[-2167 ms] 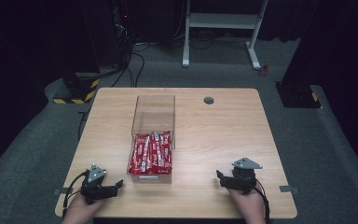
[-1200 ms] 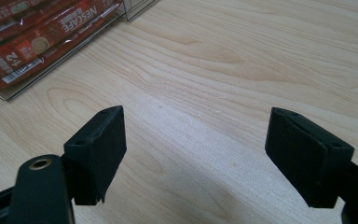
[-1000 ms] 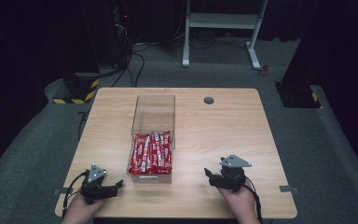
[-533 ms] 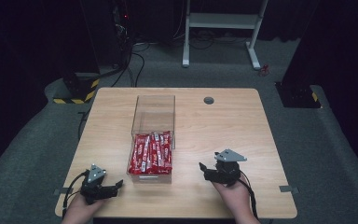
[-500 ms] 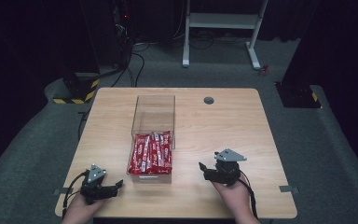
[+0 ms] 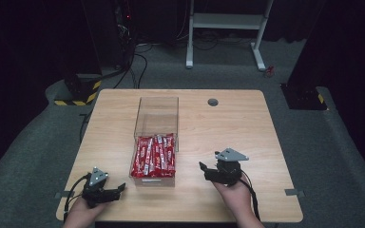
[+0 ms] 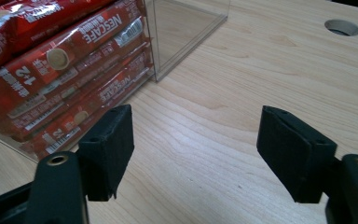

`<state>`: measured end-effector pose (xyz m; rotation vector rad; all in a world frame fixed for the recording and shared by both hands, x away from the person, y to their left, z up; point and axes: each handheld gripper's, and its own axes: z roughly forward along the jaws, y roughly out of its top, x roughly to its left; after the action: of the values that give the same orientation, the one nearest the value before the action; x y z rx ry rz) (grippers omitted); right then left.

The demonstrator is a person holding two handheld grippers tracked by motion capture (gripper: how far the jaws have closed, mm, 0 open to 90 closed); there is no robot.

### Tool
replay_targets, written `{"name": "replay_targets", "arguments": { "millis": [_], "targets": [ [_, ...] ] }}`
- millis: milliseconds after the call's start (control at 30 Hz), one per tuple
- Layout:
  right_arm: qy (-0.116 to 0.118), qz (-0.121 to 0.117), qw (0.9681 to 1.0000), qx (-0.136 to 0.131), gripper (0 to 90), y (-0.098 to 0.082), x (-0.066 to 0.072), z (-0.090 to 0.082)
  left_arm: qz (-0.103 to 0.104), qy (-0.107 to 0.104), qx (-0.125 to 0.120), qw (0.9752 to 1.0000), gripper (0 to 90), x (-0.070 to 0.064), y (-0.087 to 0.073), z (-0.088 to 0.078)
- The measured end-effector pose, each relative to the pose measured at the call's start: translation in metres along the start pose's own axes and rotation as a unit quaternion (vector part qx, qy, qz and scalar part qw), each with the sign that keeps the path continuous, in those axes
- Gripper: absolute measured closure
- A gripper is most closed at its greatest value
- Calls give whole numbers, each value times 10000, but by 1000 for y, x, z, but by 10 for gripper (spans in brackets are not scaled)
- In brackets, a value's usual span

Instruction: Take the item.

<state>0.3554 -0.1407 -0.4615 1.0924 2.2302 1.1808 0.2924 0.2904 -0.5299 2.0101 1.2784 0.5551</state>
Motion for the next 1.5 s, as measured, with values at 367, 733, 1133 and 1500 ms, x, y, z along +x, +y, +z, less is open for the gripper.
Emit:
{"name": "replay_targets", "arguments": {
  "millis": [367, 733, 1133, 1500],
  "targets": [
    [86, -25, 9999, -88, 309, 10, 6, 1, -7, 1, -5, 10000, 144, 0, 0, 0],
    [184, 4, 9996, -207, 342, 18, 13, 0, 2, 2, 1, 10000, 144, 0, 0, 0],
    [413, -23, 9988, -273, 374, 26, 28, 3, 1, 1, -4, 10000, 144, 0, 0, 0],
    [563, -119, 9977, -359, 404, 33, 41, 8, -1, -3, -11, 10000, 144, 0, 0, 0]
  ]
}}
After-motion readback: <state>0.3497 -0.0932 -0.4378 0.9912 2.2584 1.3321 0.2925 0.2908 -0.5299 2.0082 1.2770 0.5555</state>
